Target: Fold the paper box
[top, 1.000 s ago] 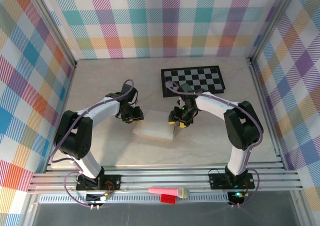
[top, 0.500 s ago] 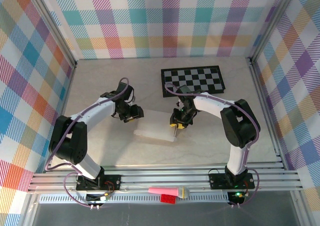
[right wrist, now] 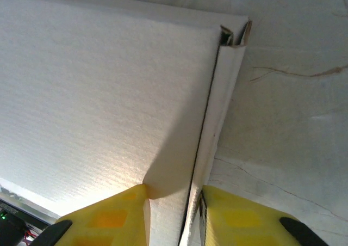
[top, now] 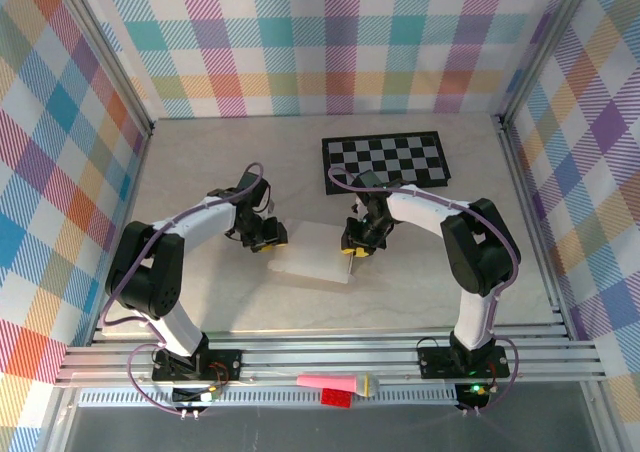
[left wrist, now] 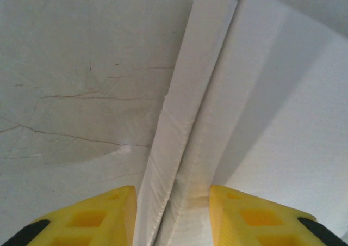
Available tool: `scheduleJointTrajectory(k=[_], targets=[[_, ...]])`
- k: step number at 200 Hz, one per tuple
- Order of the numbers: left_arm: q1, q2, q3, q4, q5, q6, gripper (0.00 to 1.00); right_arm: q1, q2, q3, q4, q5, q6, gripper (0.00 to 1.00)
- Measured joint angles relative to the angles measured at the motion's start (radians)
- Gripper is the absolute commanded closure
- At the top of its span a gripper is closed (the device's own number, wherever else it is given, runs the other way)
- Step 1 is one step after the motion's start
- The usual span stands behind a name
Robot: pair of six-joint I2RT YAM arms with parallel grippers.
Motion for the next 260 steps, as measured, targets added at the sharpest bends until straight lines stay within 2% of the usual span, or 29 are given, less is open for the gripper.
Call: scheduleJointTrajectory(k=[58,145,202,260], targets=[[0.000,0.001,-0.034,0.048,0.022,0.000,0.71,-0.007,0.002,0.002,-0.005,-0.005,-0.018,0.73],[0.000,-0.013,-0.047,0.067,0.024,0.000,0.75,-0.024,0.015,0.011,-0.014,-0.035,-0.048,0.73],[0.000,-0.034,-0.076,0.084,0.036,-0.005,0.77,-0.054,0.005,-0.021,0.006,-0.059,-0.077,0.50],[-0.009,-0.063,-0.126,0.140,0.069,-0.065,0.81,-0.124,-0.017,-0.087,0.043,-0.119,-0.114,0.43]])
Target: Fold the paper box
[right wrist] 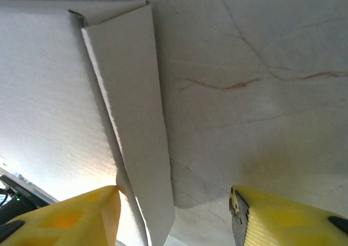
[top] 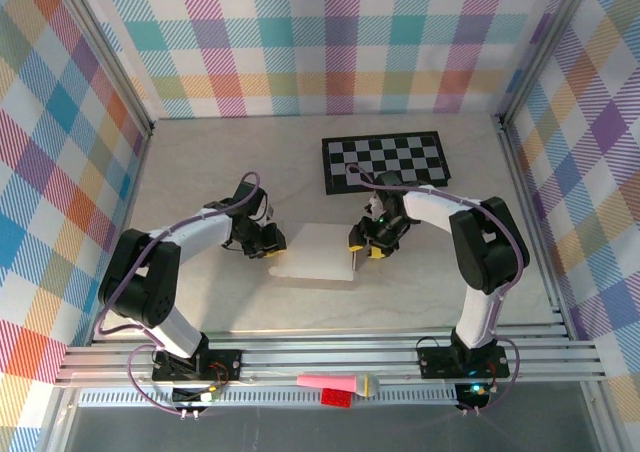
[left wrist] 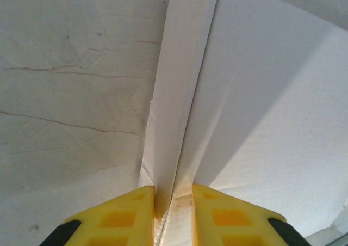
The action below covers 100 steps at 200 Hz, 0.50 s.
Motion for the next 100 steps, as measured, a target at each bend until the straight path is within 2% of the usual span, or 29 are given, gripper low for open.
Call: scheduleJointTrajectory(k=[45,100], targets=[[-0.034,-0.002,-0.002,0.011,-0.006,-0.029,0.81,-0.054,0.000,-0.024,0.034,-0.036,-0.035,0.39],[-0.039,-0.003,-0.002,0.010,-0.011,-0.040,0.85,-0.068,0.000,-0.048,0.084,-0.084,-0.051,0.38]])
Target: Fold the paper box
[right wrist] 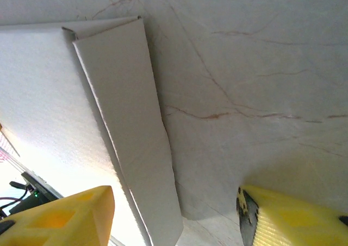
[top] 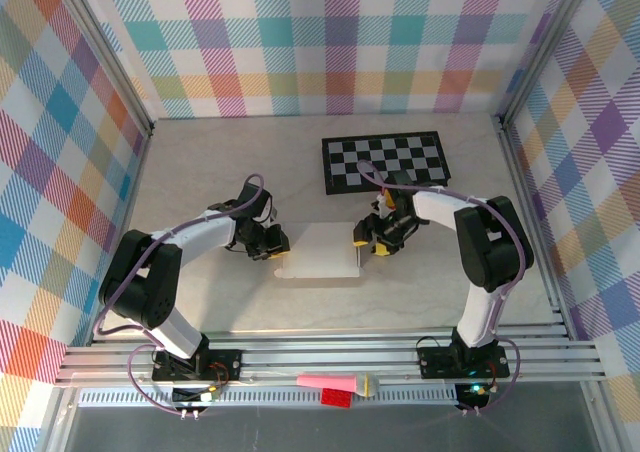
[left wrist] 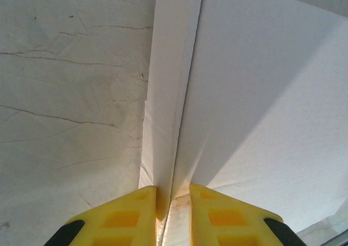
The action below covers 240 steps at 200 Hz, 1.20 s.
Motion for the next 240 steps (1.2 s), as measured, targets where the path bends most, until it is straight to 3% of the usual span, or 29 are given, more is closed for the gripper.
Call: scheduleJointTrajectory(k=[68,144,240], targets=[[-0.004,-0.013,-0.023,0.024,-0.011,0.001,0.88,-0.006,-0.003,-0.027,0.043,-0.053,-0.006,0.35],[0.013,-0.037,-0.065,0.071,-0.007,0.004,0.94,-0.003,-0.001,-0.045,0.190,-0.198,0.001,0.32],[0.044,-0.053,-0.102,0.106,0.024,0.006,0.99,-0.024,0.005,-0.052,0.199,-0.233,-0.008,0.27]])
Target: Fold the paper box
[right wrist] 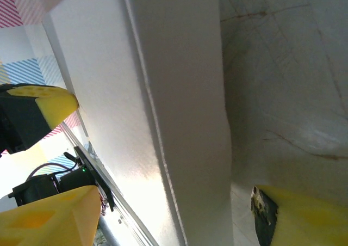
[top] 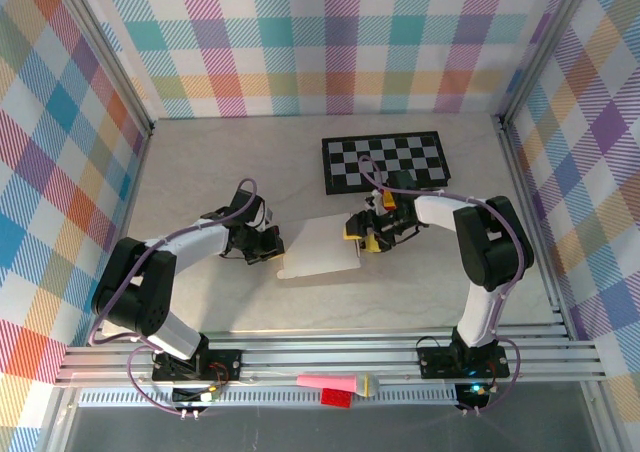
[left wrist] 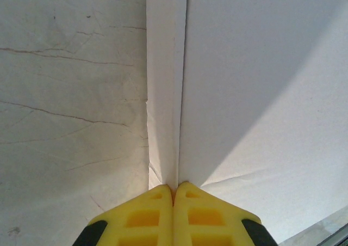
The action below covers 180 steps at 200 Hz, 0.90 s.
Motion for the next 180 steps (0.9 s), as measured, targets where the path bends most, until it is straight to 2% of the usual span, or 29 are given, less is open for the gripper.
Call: scheduleJointTrajectory(k=[60,111,180], targets=[[0.004,0.003,0.000,0.003,0.009,0.003,1.00,0.003,0.068,0.024,0.034,-0.097,0.000,0.29],[0.015,0.008,-0.003,0.003,0.023,0.006,1.00,0.017,0.091,0.047,0.064,-0.119,0.010,0.29],[0.031,0.005,-0.012,0.010,0.038,0.006,0.98,0.061,0.093,0.045,0.163,-0.174,0.089,0.44]])
